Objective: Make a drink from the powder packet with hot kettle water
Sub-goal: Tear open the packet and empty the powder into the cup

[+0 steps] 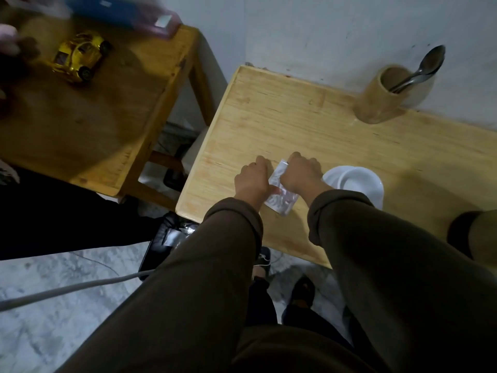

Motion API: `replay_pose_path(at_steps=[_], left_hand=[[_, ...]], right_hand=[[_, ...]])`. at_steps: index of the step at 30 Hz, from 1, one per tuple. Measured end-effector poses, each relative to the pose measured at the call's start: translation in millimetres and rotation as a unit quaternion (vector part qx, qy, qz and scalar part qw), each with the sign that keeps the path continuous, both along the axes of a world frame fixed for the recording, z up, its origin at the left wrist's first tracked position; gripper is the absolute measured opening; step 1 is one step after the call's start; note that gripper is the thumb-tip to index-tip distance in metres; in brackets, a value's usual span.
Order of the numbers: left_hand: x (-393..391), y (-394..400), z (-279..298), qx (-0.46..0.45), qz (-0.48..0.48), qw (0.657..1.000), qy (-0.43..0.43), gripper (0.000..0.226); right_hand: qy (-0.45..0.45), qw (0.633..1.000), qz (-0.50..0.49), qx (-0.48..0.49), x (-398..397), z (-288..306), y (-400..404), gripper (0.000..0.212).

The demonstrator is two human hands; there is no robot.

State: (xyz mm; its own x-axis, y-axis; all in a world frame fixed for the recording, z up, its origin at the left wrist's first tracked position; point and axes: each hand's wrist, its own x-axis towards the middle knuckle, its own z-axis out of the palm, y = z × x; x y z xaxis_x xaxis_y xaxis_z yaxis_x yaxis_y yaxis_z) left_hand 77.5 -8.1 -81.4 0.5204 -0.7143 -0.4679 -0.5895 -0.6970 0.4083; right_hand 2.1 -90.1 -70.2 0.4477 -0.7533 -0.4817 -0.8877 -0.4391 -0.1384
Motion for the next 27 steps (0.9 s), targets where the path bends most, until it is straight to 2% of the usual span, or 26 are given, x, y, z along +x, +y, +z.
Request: replay_pose_path(at_steps=[5,9,12,14,16,20,22,25,27], left_hand=[[0,-4,0,-0.008,-0.028,1.0,-0.003,0.068],[1,-10,-4,-0.019,-0.067,0.998,-0.008,0.051],[3,-15,1,-0.015,-0.094,0.995,0.005,0.034],[5,-18,10,-0.024,-0.087,0.995,0.05,0.031],[8,-21,21,-0.036,-0.094,0.992,0.07,0.032],[13,-31,48,-0.08,-0.113,0.987,0.076,0.027],[14,-39,62,-0.129,-0.096,0.981,0.112,0.024],[11,-51,85,-0.189,-0.058,0.97,0.143,0.023],[8,-58,98,-0.207,-0.056,0.968,0.133,0.02]], right_hand=[[0.045,0.999,0.017,-0.024,2,-4,-3,0.031],[0.048,0.999,0.021,-0.006,0,1,-2,0.031],[-0.006,0.998,-0.019,0.055,0,11,-7,0.026],[-0.067,0.991,-0.058,0.098,0,25,-13,0.025],[-0.128,0.983,-0.069,0.116,-3,38,-20,0.01],[-0.198,0.973,-0.071,0.099,-13,66,-34,0.006],[-0.217,0.968,-0.088,0.094,-20,78,-39,0.018],[-0.261,0.953,-0.125,0.094,-30,95,-44,0.012],[-0.296,0.942,-0.141,0.075,-36,107,-47,0.016]])
